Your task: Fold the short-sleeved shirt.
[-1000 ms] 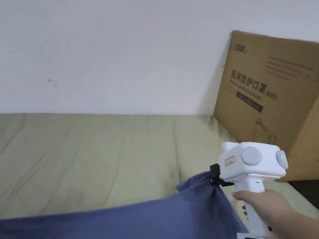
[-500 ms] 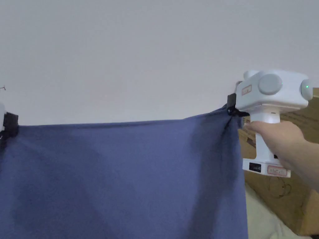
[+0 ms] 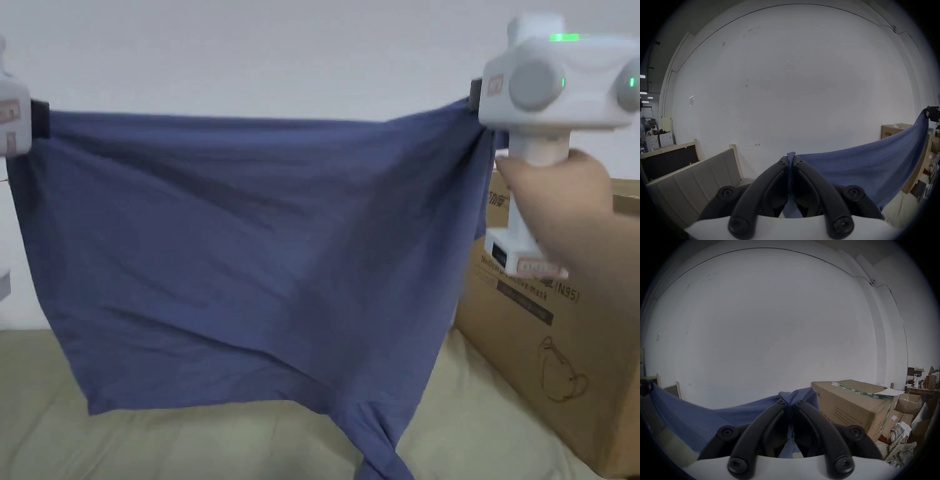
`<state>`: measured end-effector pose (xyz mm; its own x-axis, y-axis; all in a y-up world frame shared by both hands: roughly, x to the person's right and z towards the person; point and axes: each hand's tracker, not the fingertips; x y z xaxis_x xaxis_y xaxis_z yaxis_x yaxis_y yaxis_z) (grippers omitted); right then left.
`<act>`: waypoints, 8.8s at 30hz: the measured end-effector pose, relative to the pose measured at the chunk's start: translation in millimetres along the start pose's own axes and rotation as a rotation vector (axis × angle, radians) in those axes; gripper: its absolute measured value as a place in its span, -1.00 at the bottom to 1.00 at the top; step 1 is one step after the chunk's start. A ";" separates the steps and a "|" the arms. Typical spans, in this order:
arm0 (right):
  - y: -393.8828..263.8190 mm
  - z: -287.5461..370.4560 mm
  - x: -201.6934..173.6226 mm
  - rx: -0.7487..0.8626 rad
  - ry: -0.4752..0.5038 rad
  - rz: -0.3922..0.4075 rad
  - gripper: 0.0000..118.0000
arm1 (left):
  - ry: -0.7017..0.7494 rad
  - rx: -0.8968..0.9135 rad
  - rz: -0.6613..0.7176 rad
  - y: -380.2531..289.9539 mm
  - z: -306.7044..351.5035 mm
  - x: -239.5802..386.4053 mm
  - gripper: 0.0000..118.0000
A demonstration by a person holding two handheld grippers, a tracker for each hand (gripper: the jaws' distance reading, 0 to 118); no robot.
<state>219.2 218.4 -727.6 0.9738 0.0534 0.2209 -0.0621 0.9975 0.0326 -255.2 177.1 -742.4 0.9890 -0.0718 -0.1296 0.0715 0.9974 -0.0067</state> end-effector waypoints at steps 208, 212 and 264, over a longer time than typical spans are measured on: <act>-343.9 388.4 159.7 -1.250 0.246 -0.019 -0.80 | -0.264 -1.125 0.115 -322.4 417.6 -88.8 -0.91; -379.6 393.4 167.6 -1.277 0.240 -0.077 -0.80 | -0.263 -1.204 0.221 -359.5 425.8 -97.4 -0.91; -375.7 134.0 67.4 -1.050 0.280 -0.043 0.99 | -0.258 -1.004 0.068 -367.5 186.9 -27.0 -0.96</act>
<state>278.9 -158.9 -594.3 0.9943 -0.1066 0.0052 0.0615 0.5330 -0.8439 -283.9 -187.9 -551.1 0.9930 0.1042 0.0549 -0.0093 0.5342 -0.8453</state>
